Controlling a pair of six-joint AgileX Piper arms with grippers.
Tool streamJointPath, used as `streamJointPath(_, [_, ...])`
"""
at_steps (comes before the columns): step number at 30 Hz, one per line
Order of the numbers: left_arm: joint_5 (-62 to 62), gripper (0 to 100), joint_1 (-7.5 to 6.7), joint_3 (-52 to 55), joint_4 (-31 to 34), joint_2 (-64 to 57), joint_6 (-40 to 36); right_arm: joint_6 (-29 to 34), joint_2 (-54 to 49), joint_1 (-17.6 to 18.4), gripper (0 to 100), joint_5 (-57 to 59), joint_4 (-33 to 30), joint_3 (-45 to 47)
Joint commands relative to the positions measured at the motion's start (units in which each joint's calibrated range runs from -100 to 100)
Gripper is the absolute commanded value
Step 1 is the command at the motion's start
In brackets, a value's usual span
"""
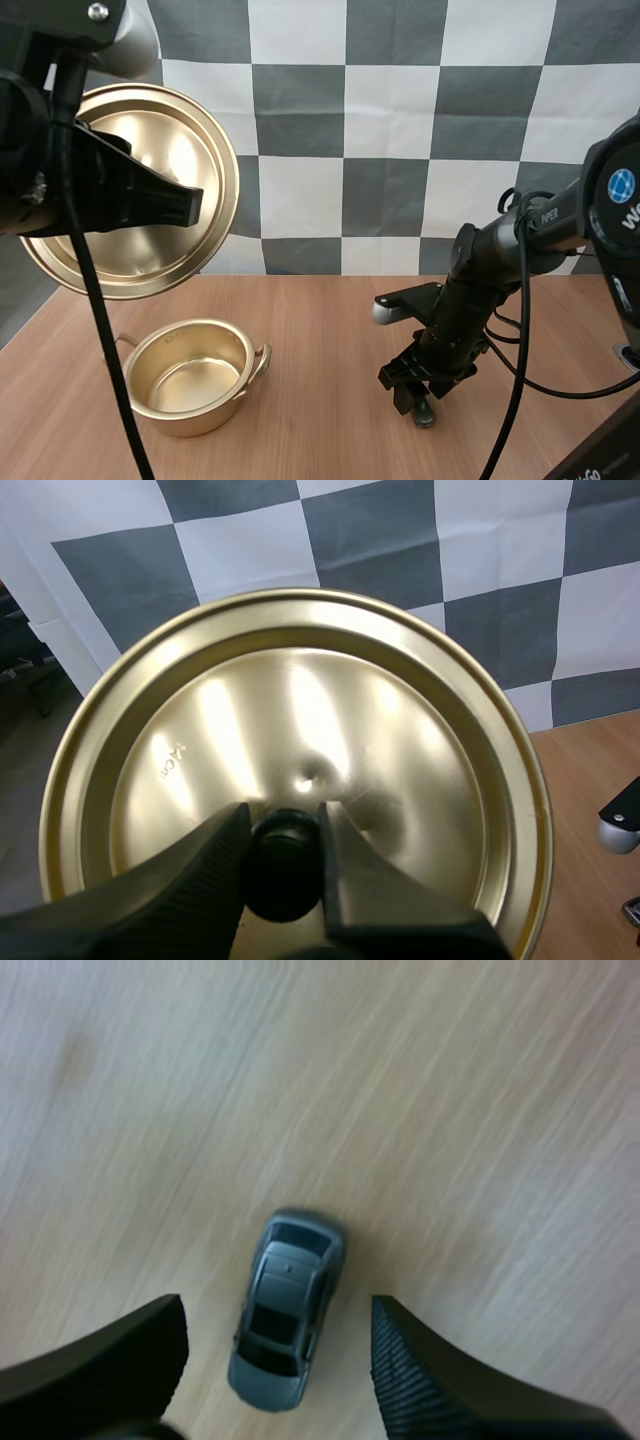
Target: Open the pot, put the car inside, and close it
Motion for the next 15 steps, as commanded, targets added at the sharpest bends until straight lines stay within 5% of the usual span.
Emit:
streamJointPath(1, [0.00, 0, 0.04, -0.05, 0.00, -0.02, 0.04, -0.05, -0.09, 0.05, 91, 0.43, 0.01, -0.12])
streamJointPath(15, [0.00, 0, 0.04, -0.05, 0.00, -0.02, 0.04, -0.16, -0.09, 0.05, 89, -1.57, -0.20, -0.12])
